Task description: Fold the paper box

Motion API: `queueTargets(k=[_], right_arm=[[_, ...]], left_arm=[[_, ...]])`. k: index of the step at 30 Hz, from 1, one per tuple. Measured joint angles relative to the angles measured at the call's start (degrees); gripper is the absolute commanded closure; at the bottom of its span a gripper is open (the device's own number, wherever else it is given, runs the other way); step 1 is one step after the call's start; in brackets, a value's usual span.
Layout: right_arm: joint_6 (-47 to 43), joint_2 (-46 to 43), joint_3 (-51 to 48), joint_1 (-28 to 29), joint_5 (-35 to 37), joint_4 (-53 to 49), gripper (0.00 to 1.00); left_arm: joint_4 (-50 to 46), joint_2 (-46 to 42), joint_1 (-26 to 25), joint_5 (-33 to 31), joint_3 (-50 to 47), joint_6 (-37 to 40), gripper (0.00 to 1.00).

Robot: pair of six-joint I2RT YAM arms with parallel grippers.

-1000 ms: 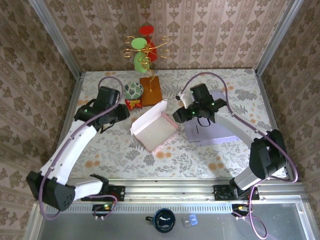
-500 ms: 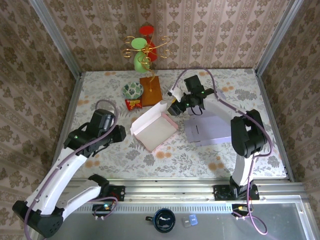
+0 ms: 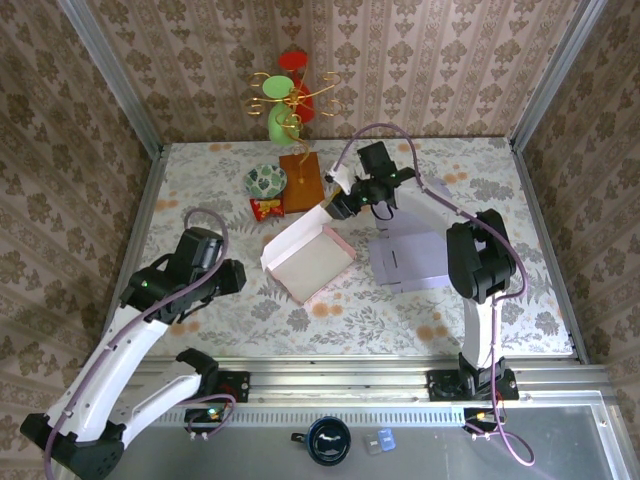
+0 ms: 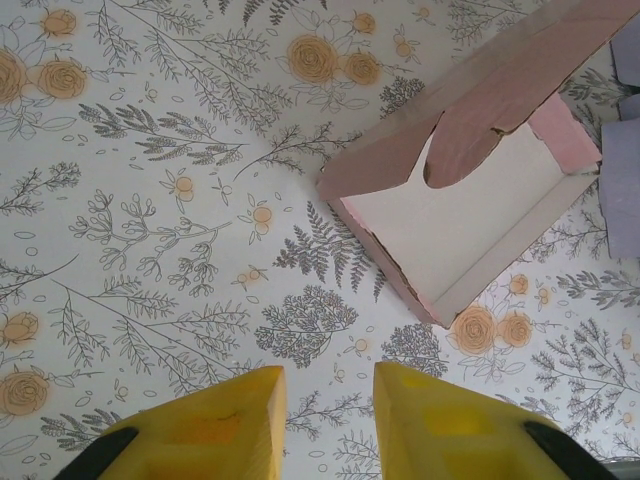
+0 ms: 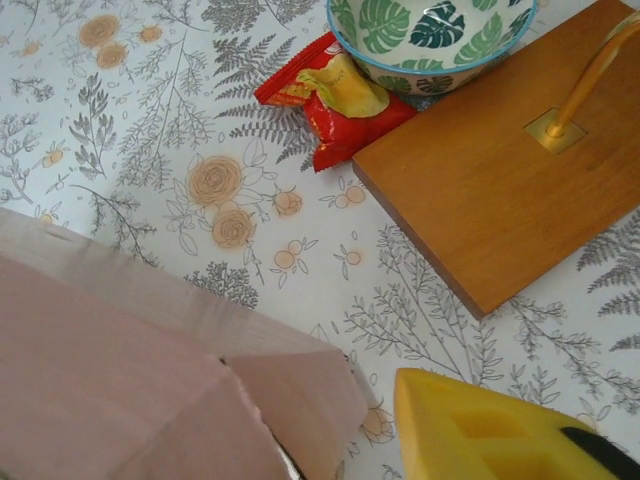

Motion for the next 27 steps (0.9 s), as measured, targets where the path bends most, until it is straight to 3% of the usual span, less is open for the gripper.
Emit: queueTargets(k=[16,21,27], right_arm=[[-0.9,0.11,0.07,0.92,2.45,0.66,1.0],[0.37,-1.86,-1.97,1.68,6.64,1.55,1.0],[7.98,-6.47,-4.92,3.56,16.41,1.49,1.0]], left_arm=[[-1.2,2.27,0.0,-1.14,1.09,1.36,0.69],[-0.15,5.55,1.64,-0.26,3.13,3.19,0.63],[4.13,13.09,9.84,5.49,5.55,6.58,0.58]])
